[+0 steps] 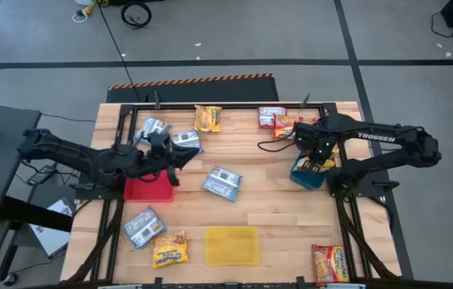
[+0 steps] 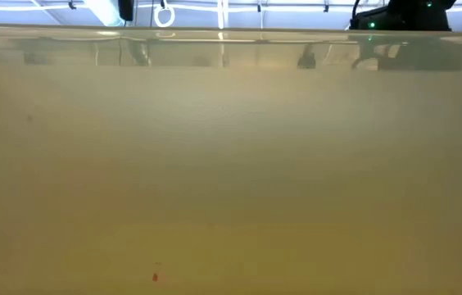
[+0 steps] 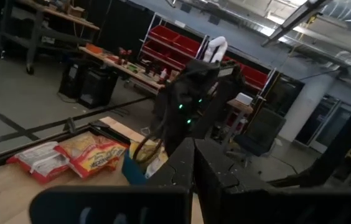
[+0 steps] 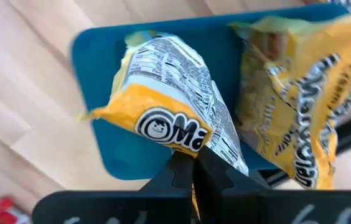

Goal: Sort Maruchan noodles
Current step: Put the yellow noodle pack into the blue bin

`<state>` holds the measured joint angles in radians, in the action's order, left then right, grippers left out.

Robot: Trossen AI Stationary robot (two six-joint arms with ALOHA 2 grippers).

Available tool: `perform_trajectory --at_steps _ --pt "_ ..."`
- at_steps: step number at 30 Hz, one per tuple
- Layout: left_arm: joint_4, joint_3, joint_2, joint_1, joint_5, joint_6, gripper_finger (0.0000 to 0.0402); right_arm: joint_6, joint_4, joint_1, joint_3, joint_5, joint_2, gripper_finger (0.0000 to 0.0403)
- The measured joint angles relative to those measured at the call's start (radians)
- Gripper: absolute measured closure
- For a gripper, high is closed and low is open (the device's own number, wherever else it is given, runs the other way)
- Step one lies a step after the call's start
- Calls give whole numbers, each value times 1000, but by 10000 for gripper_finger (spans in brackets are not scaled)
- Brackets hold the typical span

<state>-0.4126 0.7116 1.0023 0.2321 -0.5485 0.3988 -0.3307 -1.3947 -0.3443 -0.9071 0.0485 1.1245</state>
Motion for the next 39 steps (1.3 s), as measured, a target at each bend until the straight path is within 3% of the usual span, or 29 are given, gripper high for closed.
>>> perform_trajectory --at_steps 4,12,18,25,29,34,39 --pt "-31 0 88 -6 2 -11 388 -4 3 0 -49 50 0 398" --pt "-46 0 157 -36 4 -35 388 -292 -117 -40 -120 110 1 398" --pt "-48 0 156 -69 24 -117 388 -427 -132 -77 -99 52 1 398" --pt "-48 0 156 -99 24 -180 388 -454 -65 -130 -15 -76 1 398" --pt "-48 0 156 -107 27 -228 388 -339 50 -141 24 -85 6 397" --pt "-47 0 156 -113 30 -278 388 -125 59 -142 51 -105 71 396" --pt "-54 2 154 -119 30 -282 388 160 98 -140 44 -128 132 396"
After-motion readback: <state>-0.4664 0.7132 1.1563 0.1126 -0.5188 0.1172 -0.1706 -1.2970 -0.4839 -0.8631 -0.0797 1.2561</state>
